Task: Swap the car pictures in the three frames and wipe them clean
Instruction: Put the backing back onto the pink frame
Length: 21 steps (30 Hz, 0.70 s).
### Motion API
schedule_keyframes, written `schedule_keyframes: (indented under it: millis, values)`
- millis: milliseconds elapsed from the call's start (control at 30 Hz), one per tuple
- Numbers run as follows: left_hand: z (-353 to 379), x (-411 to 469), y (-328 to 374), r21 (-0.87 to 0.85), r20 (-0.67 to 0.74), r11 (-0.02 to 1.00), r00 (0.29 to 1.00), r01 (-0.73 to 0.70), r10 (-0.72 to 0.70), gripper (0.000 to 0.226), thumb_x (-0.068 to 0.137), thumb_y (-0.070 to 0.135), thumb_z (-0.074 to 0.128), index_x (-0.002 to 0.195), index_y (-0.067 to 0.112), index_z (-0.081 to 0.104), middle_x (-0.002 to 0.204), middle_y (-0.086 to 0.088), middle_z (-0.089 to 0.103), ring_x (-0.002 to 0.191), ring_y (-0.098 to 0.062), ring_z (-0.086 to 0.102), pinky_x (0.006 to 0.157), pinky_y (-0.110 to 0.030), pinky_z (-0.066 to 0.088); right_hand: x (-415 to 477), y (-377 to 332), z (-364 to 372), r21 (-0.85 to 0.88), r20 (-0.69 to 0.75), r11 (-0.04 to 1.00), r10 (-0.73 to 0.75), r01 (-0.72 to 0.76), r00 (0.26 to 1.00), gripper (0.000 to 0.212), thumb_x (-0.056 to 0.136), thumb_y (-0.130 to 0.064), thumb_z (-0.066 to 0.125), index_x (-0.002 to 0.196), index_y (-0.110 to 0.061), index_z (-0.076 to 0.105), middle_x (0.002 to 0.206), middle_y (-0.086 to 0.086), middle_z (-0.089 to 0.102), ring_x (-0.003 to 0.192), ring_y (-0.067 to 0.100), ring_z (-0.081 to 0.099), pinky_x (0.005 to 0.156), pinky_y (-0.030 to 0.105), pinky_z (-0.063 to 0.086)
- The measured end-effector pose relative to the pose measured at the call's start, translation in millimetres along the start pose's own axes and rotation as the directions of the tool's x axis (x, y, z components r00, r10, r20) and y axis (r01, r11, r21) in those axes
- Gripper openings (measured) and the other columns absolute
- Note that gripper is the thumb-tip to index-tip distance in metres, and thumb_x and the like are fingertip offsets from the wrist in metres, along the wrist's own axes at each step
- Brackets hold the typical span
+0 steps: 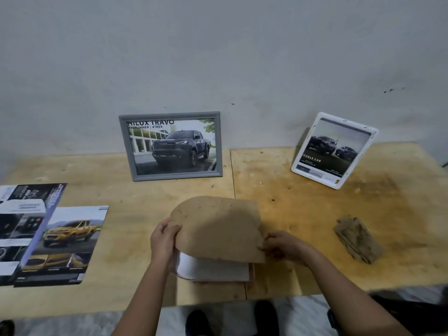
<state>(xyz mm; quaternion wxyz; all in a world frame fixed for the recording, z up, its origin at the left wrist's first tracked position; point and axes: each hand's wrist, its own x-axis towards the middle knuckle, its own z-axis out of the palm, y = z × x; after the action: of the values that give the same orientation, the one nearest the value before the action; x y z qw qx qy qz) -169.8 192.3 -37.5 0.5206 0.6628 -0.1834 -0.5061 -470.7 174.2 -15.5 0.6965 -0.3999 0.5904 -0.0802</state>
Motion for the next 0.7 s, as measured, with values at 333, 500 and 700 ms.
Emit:
schedule_keyframes:
  millis: [333,500,700]
  values:
    - [-49.4,-5.9,-27.9,0.4,0.004,0.897,0.979,-0.19,0.205,0.044,0.072,0.023,0.079,0.107,0.005,0.06,0.096,-0.01,0.06,0.089,-0.027,0.056,0.071,-0.03,0.041,-1.0,5.7,63.8,-0.161,-0.206,0.984,0.042,-0.077,0.978,0.042,0.093,-0.039,0.053,0.094,0.002,0.066,0.045,0.004,0.059,0.038,0.011,0.055,0.041,0.02,0.037]
    - [-54.0,-4.2,-39.1,0.508,0.02,0.83,0.966,-0.232,0.257,0.039,0.076,0.016,0.076,0.11,0.004,0.059,0.103,-0.011,0.054,0.089,-0.026,0.054,0.077,-0.033,0.044,6.2,20.4,69.9,-0.15,-0.429,0.988,-0.039,-0.029,0.903,0.047,0.087,-0.043,0.06,0.053,-0.013,0.048,0.036,-0.001,0.054,0.034,0.009,0.053,0.045,0.02,0.045]
    - [-55.3,-6.8,-44.7,0.56,-0.039,0.799,0.956,-0.219,0.29,0.034,0.077,0.01,0.073,0.107,0.0,0.06,0.108,-0.018,0.049,0.097,-0.031,0.051,0.088,-0.038,0.043,12.2,28.9,76.1,-0.174,-0.557,0.985,-0.105,0.008,0.824,0.037,0.081,-0.037,0.069,0.063,-0.012,0.048,0.043,0.003,0.056,0.034,0.01,0.052,0.049,0.023,0.043]
